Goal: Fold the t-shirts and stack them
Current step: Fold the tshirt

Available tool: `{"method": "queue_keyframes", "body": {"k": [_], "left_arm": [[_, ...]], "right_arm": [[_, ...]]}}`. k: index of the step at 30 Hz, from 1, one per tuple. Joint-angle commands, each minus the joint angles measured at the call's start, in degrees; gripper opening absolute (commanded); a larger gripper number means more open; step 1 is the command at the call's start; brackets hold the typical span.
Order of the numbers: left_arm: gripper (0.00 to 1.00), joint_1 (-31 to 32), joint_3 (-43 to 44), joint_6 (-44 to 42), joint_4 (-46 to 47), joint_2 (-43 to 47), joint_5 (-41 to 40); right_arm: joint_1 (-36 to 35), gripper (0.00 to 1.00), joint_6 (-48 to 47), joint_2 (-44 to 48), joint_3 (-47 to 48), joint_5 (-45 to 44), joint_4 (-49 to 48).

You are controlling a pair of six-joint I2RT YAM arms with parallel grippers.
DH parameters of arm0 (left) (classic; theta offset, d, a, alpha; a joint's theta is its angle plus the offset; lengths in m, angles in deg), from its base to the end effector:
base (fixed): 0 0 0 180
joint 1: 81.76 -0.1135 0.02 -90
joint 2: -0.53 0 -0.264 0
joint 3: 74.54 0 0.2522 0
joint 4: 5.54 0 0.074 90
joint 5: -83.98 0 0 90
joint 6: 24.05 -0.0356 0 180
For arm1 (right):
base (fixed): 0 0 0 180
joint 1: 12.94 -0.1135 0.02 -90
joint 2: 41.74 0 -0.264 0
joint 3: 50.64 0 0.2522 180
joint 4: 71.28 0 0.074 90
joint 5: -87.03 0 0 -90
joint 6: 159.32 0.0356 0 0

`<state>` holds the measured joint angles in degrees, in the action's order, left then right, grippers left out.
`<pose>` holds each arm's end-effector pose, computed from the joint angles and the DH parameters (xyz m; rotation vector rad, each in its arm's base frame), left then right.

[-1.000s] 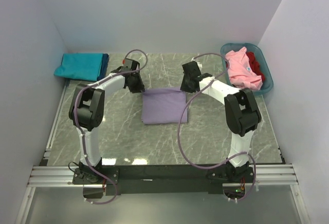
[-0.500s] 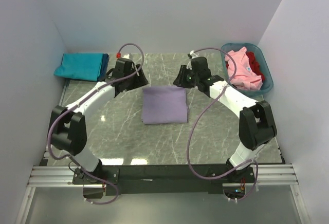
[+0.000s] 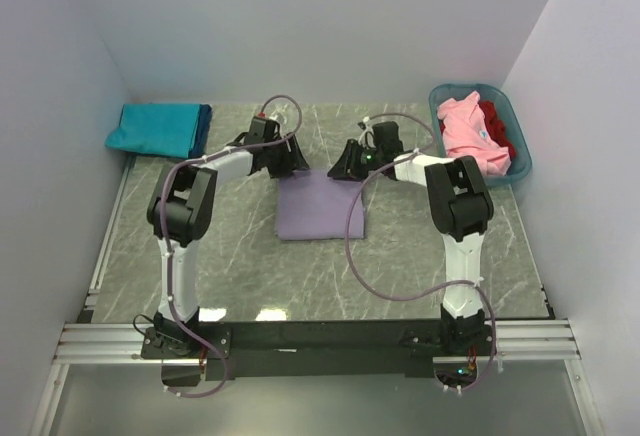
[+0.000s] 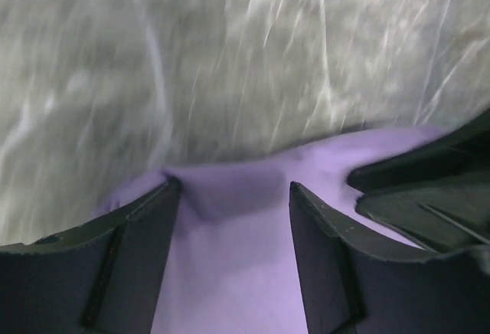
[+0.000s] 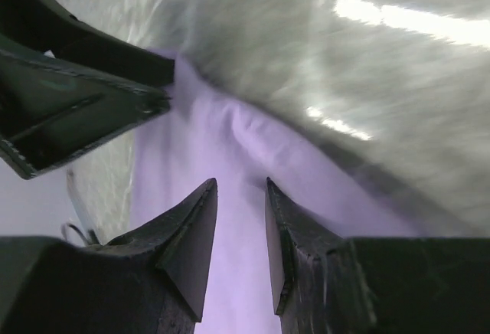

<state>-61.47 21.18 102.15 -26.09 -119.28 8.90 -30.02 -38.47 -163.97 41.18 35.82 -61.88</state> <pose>0.4270 -0.1676 0.1635 -0.2065 2.4478 -0.7680 0.4298 0.1554 0.1440 -0.1022 2.3630 1.1947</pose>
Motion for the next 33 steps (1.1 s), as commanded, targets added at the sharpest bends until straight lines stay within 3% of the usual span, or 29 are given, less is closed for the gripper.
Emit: {"method": "queue_keyframes", "body": {"k": [1,6,11,19,23,26,28,33], "left_arm": [[0.66,-1.6,6.5,-0.7,1.6,-5.1,4.5],[0.64,-3.1,7.4,0.6,1.5,-9.4,7.1],[0.66,-3.8,5.6,1.5,2.0,-7.9,7.8],[0.83,-3.9,7.8,1.9,-2.6,4.2,6.0],[0.91,-3.4,-0.2,4.1,-0.4,12.2,5.0],[0.91,-2.5,-7.8,5.5,0.9,17.2,5.5],[0.88,-1.6,-12.2,6.9,3.2,20.2,5.6],[0.70,-0.5,-26.0,11.2,9.1,21.8,8.8]], "right_arm": [[3.4,0.39,6.3,-3.6,3.8,5.3,-7.8],[7.3,0.39,14.8,-7.2,3.4,6.0,-13.6],[8.3,0.39,17.5,-7.5,3.6,7.2,-14.2],[8.4,0.39,19.4,8.1,-2.9,8.9,-14.3],[6.9,0.39,20.3,14.2,-9.1,11.7,-15.7],[5.7,0.39,20.0,16.2,-14.8,13.4,-16.3],[4.9,0.39,20.5,16.0,-18.9,14.1,-17.7],[5.2,0.39,19.1,13.2,-25.9,16.8,-21.8]]}}
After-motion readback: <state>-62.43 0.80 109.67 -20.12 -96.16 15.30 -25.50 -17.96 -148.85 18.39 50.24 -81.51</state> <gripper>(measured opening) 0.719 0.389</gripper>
